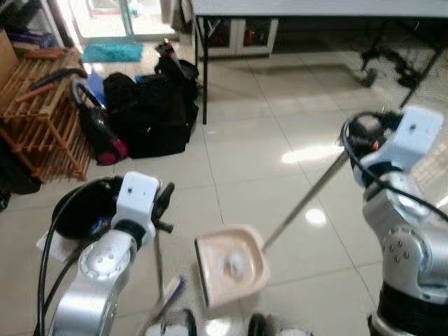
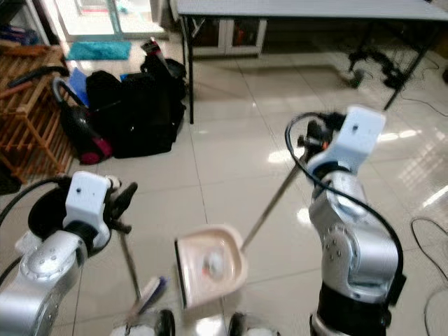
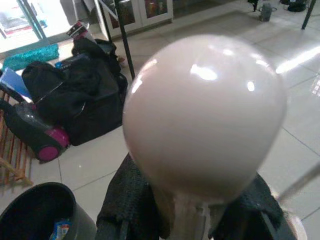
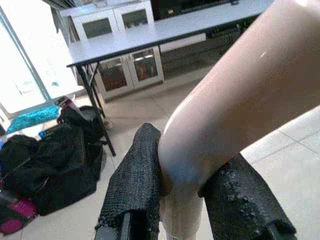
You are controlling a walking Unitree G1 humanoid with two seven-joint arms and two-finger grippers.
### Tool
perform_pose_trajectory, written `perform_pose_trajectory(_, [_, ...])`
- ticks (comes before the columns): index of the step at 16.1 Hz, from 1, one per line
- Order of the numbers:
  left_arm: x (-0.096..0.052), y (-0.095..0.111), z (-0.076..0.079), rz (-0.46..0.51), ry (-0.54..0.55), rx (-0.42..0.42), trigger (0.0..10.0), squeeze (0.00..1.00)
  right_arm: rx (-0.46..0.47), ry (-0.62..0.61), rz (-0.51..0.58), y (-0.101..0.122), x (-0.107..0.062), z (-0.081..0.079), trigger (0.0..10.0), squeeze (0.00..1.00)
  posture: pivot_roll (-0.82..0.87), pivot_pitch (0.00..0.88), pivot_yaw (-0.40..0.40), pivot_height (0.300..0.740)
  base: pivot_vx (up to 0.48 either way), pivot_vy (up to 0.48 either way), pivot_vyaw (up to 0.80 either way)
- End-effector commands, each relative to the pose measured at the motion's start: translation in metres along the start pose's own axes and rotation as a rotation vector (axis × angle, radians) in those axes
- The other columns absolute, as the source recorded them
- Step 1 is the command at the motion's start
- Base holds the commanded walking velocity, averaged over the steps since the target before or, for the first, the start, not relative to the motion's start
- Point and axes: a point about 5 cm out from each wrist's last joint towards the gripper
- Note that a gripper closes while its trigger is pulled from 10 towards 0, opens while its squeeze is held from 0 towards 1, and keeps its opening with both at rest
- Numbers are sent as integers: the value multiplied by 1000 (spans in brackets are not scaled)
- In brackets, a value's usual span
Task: Sweep floor
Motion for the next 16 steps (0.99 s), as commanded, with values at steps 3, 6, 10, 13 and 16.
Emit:
perform_pose_trajectory(3, [-4,4,-4,23,28,12,10000,0,14,61,19,13,3,-10,10000,0,-31,150,-38,740,298,0,308])
perform_pose_trajectory(6, [-4,3,-2,22,22,11,10000,0,41,71,28,18,4,-13,10000,0,-33,149,-38,740,296,0,315])
perform_pose_trajectory(10, [-5,1,-3,13,25,9,10000,0,54,84,33,29,8,-16,10000,0,-25,148,-43,740,296,0,0])
perform_pose_trajectory(13, [-12,-13,-5,-24,48,10,10000,0,102,117,60,47,14,-24,10000,0,-17,134,-46,740,298,0,0])
perform_pose_trajectory(16, [-23,-46,-5,-125,57,25,10000,0,105,223,108,78,21,-41,10000,0,-19,128,-47,740,300,0,0])
Point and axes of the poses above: a point about 5 cm out from each wrist's last joint towards the gripper, its own x axis pointing out of the wrist towards the gripper, its own y axis along the axis of the wrist's last joint, z = x × y
